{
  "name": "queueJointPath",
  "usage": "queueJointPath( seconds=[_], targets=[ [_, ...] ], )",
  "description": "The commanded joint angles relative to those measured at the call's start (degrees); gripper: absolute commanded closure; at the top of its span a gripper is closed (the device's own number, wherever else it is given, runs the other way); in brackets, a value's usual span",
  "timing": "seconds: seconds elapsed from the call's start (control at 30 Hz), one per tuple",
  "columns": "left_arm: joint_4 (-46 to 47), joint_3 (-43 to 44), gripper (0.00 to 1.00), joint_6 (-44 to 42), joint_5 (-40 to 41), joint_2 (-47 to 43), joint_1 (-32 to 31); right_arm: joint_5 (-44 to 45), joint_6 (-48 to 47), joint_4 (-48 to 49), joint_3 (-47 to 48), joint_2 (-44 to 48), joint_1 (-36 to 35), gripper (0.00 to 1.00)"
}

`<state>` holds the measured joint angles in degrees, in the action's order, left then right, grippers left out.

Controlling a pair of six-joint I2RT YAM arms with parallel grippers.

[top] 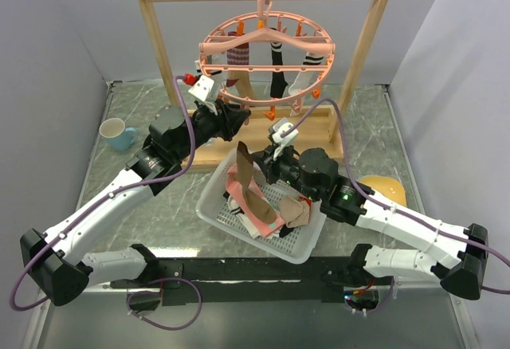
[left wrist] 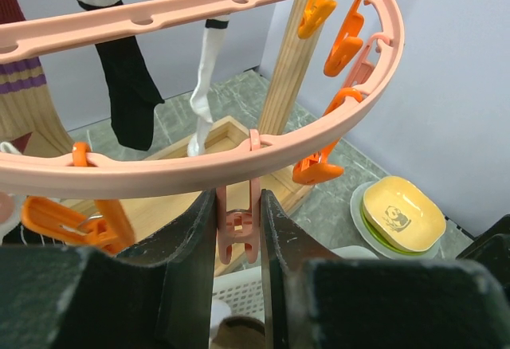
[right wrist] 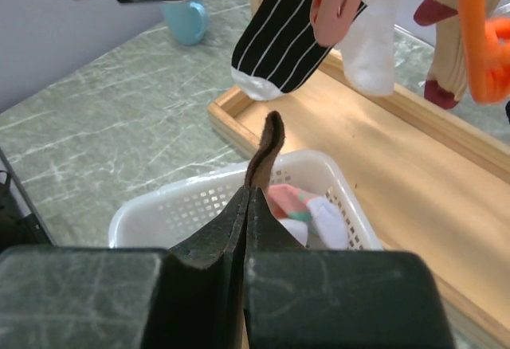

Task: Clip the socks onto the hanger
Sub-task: Clamp the sock onto the hanger.

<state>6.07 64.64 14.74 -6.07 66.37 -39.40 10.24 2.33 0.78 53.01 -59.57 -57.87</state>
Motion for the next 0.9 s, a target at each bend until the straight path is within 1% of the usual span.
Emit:
queueJointPath(
  seconds=[0.0, 0.37, 0.4, 0.53, 0.87],
  targets=[
    [-3.69, -0.04, 0.99, 0.90, 1.40, -0.71, -1.03, 1.19, -1.80, 2.04, 4.38, -1.24, 0.74, 1.00],
    [-3.43, -1.27, 0.99, 1.43, 3.86, -1.07, -2.70, 0.22, -1.80, 2.74, 7.45, -3.00, 2.76, 1.00],
    [-3.69, -1.27, 0.99, 1.52, 4.13, -1.07, -2.79, 0.13, -3.28, 2.83, 7.72, -3.27, 3.11, 1.00],
    [-4.22, -0.92, 0.99, 1.61, 5.88, -0.89, -3.40, -0.13, -3.29, 3.35, 8.51, -4.06, 3.90, 1.00],
    [-3.69, -1.36, 0.99, 1.08, 5.89, -0.54, -4.02, -1.89, -3.03, 3.97, 9.74, -4.59, 6.62, 1.00]
  ],
)
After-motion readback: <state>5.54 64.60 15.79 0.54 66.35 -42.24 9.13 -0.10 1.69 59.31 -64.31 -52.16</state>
